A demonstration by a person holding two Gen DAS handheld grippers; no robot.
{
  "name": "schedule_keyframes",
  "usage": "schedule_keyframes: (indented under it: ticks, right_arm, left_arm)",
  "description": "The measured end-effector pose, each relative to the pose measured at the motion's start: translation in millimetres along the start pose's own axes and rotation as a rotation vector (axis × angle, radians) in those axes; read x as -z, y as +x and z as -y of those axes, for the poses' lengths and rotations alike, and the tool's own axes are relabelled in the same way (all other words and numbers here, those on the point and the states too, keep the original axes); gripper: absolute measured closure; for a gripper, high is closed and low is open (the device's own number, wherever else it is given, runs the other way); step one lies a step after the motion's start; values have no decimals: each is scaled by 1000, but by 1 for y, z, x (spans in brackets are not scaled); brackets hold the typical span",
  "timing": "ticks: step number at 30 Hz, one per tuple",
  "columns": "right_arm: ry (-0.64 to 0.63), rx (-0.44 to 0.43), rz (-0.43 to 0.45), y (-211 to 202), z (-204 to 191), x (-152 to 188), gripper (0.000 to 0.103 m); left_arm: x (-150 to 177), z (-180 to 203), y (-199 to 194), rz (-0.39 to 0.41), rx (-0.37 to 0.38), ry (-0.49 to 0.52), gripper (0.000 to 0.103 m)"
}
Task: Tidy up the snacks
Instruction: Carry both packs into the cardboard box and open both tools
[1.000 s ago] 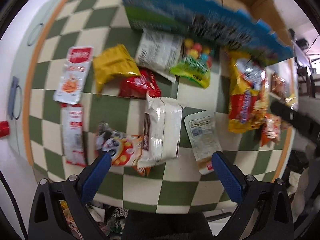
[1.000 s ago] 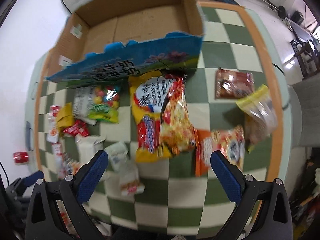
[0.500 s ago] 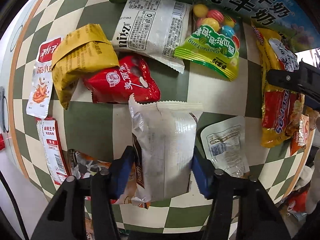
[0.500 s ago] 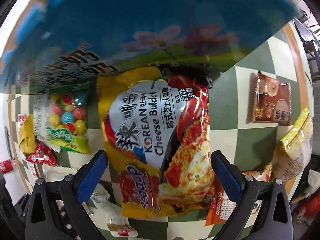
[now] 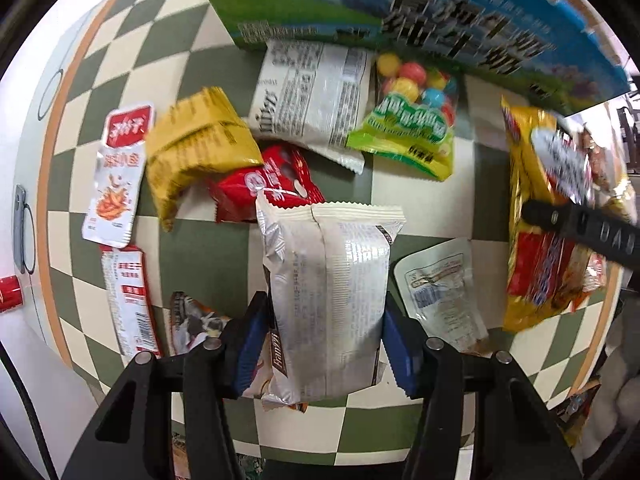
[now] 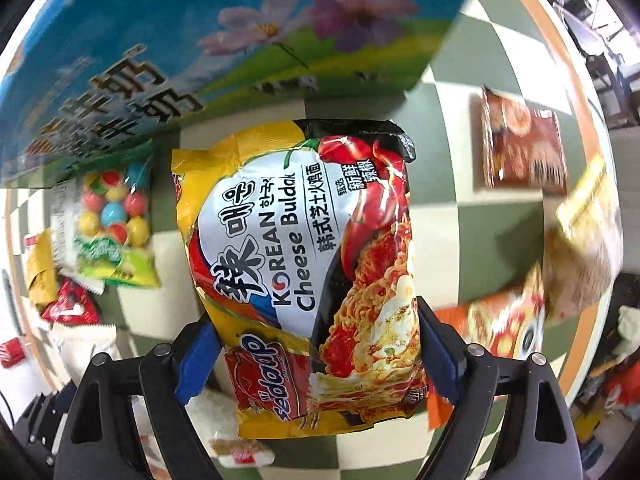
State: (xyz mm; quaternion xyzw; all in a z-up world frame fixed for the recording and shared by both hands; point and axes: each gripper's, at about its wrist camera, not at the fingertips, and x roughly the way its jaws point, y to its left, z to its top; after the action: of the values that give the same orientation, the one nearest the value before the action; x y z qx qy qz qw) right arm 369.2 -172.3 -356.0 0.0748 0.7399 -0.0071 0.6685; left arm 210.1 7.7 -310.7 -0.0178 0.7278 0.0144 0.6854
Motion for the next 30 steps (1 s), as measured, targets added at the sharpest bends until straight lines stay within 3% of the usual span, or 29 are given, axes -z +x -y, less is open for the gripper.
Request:
schedule_keyframes:
  ticks: [9, 14, 19, 24, 30]
  right_arm:
    - [31, -111, 80, -69, 22, 22, 14]
    - [32, -182, 150, -124, 27, 39, 14]
    - [10, -260, 224, -174, 31, 48, 14]
    - [-21, -311, 263, -209, 7, 8, 14]
    - [-32, -307, 256, -207, -11, -88, 14]
  left_arm:
    - [19, -1, -103, 137, 79, 36, 52]
    - [-2, 15, -152, 220, 138, 49, 52]
    - [-47, 23, -176, 278, 153, 51, 52]
    - [-120, 32, -189, 270, 167, 22, 52]
    - [-215, 42, -159, 184, 205, -2, 51]
